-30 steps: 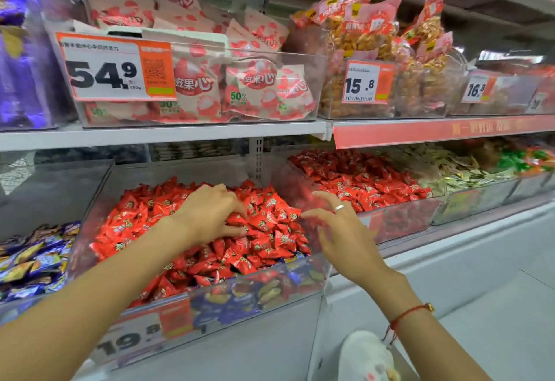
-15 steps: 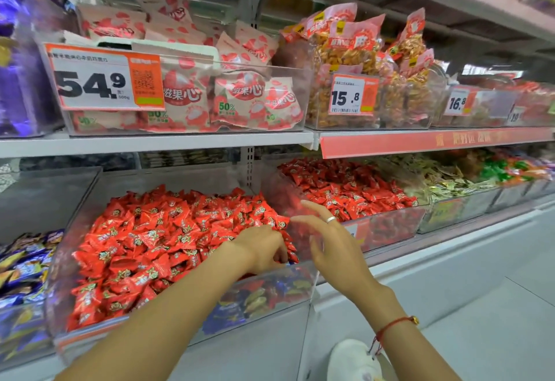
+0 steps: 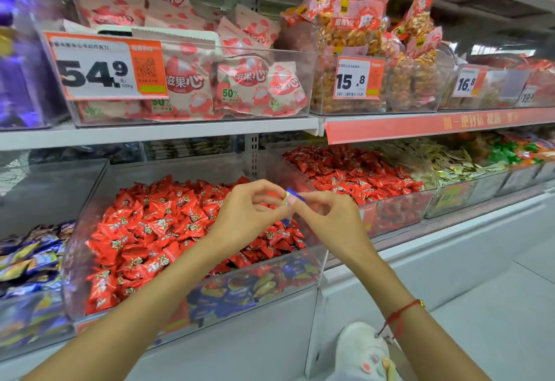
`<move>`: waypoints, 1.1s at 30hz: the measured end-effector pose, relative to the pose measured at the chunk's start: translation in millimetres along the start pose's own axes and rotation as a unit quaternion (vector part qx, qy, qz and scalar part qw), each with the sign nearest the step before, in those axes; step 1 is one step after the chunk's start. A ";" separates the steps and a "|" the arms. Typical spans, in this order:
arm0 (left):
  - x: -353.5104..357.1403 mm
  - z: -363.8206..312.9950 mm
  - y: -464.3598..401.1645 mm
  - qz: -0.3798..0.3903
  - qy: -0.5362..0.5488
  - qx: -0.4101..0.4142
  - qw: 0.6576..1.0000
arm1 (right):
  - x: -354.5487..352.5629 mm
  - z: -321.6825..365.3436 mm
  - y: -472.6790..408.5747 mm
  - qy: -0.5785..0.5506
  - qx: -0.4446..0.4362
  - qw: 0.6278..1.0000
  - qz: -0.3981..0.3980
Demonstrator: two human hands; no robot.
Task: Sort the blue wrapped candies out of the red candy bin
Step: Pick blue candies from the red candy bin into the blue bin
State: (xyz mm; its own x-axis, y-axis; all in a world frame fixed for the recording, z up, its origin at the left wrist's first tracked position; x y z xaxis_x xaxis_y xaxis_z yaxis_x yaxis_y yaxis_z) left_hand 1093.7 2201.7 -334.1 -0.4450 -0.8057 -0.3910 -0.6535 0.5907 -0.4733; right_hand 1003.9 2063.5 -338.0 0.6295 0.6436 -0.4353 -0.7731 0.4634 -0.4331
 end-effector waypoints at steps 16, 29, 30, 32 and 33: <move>42.9 19.8 -22.8 0.395 -0.247 -0.009 0.885 | -24.9 -17.5 0.1 -0.250 0.180 0.945 -0.111; -4.0 -18.6 27.8 -0.098 -0.043 0.093 0.990 | -1.6 11.2 -0.5 -0.228 0.279 0.930 0.066; -3.7 -21.1 28.2 -0.099 -0.039 0.102 0.989 | 2.2 15.3 1.2 -0.267 0.296 0.911 0.101; -1.1 -26.6 27.9 -0.094 -0.030 0.115 0.988 | 8.0 18.6 4.7 -0.292 0.282 0.902 0.150; 0.6 -28.6 27.3 -0.084 -0.016 0.114 0.990 | 9.2 19.2 6.2 -0.304 0.268 0.901 0.156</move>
State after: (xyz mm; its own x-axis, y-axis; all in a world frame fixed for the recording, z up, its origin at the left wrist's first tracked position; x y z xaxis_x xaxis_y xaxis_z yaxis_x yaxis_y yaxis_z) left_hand 1058.1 2216.0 -324.6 -0.3186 -0.8940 -0.3151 -0.5605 0.4458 -0.6979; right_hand 1003.4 2084.0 -329.5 0.3426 0.9326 0.1138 -0.9338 0.3247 0.1505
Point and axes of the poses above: each hand's wrist, its own y-axis away from the middle knuckle, its own x-axis out of the palm, z = x × y, the point moved 2 cm from there along -y, towards the middle knuckle, and after that the axes turned 3 degrees about x, right-handed, at the moved point
